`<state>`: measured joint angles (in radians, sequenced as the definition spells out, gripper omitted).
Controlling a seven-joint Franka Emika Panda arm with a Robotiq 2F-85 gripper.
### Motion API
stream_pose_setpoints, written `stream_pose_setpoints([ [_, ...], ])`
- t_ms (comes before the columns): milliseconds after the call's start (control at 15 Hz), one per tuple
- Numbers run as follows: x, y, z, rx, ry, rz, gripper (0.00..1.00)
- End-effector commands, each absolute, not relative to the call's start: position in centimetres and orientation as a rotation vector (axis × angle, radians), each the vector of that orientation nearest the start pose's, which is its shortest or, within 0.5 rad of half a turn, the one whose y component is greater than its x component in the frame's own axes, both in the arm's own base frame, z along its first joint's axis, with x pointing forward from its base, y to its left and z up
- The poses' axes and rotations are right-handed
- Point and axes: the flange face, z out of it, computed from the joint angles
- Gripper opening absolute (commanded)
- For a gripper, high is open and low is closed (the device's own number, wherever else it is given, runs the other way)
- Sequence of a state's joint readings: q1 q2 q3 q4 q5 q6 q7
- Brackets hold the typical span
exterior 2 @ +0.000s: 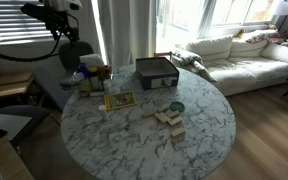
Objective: Remove the measuring cup from the clear container and put it on the table then place one wooden block on top of the measuring cup
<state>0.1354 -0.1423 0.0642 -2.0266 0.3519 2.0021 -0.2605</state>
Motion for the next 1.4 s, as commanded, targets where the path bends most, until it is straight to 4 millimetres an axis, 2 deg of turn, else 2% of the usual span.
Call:
stream_pose_setpoints([
  [0,51.5,13.8,52.0,-2.779,-0.483,-0.174,1.00],
  [67,51.6,14.0,51.8,-2.779,-0.485,-0.170,1.00],
  [333,51.8,12.8,52.6,-2.783,-0.457,-0.193,1.00],
  [533,52.2,13.9,48.2,-2.727,-0.413,-0.093,1.00],
  [733,52.2,15.5,44.0,-2.680,-0.391,-0.049,1.00],
  [867,52.4,15.9,41.2,-2.689,-0.369,-0.053,1.00],
  [1067,52.8,16.1,38.2,-2.714,-0.342,-0.089,1.00],
  [1333,53.3,16.4,35.2,-2.744,-0.311,-0.127,1.00],
])
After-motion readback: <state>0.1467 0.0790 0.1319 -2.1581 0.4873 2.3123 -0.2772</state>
